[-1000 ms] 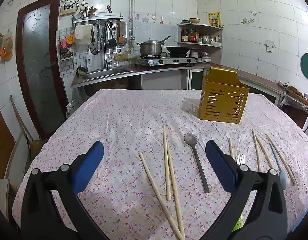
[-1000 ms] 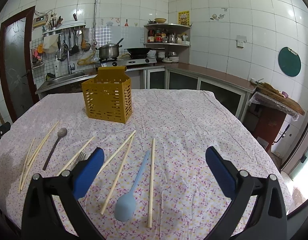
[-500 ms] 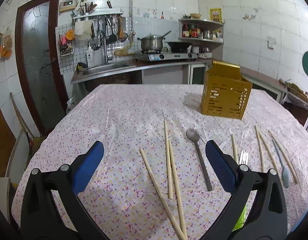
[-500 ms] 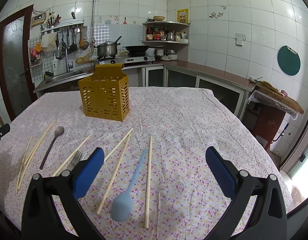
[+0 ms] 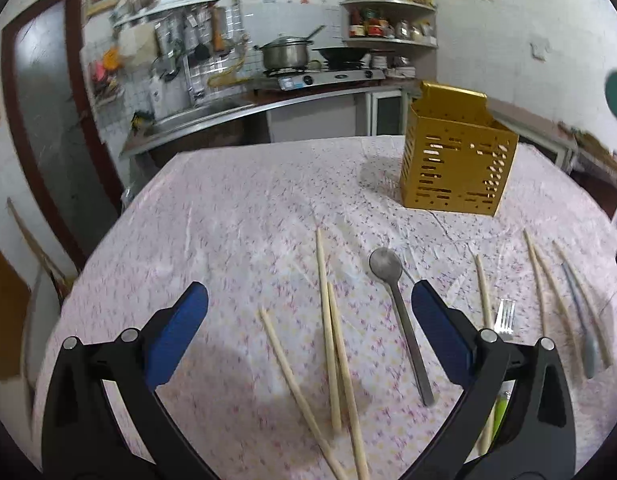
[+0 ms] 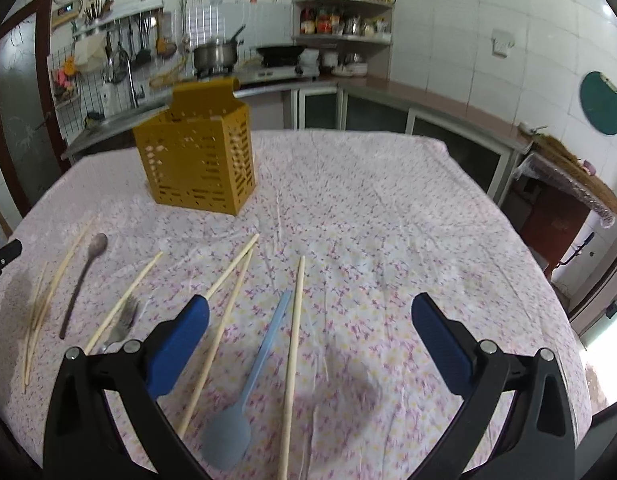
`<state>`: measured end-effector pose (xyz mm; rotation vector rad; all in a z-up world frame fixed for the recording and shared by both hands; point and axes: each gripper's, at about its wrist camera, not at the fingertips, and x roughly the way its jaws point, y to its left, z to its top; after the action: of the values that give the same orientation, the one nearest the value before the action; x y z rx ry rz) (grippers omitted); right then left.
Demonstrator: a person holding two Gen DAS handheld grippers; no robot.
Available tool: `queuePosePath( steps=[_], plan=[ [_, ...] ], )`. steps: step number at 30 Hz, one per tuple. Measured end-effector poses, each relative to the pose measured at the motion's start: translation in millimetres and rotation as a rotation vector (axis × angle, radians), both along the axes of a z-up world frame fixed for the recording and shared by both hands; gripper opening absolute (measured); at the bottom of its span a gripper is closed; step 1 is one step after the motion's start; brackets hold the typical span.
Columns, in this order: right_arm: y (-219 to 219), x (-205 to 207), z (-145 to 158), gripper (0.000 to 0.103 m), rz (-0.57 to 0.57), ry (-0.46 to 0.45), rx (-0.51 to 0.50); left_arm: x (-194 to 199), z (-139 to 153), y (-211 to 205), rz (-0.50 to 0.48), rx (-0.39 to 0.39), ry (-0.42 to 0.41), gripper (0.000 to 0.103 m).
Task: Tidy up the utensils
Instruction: 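Lower the left and right grippers and each grasp a wooden chopstick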
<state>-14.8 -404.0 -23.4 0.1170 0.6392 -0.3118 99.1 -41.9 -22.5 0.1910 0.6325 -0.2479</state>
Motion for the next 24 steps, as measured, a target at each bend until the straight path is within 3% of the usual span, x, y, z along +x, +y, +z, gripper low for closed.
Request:
queuePosePath(
  steps=[4,9,15,17,21,24],
  plan=[
    [-13,35,-10,0.071,0.012,0.08,0.014,26,-6,-7,-0.031,-0.008,0.069,0.098],
    [-20,76,-29,0.062,0.039,0.189,0.038,69,-21,-13,-0.005,0.018,0.16,0.098],
    [-29,109,-46,0.042,0.046,0.288,0.116,110,-27,-16,0.011,0.029,0.234,0.098],
    [-32,118,-53,0.031,0.031,0.329,0.136,120,-28,-21,0.009,0.04,0.245,0.098],
    [-34,124,-58,0.027,0.02,0.355,0.149,129,-35,-25,0.002,0.044,0.273,0.098],
    [-36,130,-59,0.011,0.022,0.361,0.145,135,-43,-29,-0.01,0.054,0.297,0.098]
  ],
)
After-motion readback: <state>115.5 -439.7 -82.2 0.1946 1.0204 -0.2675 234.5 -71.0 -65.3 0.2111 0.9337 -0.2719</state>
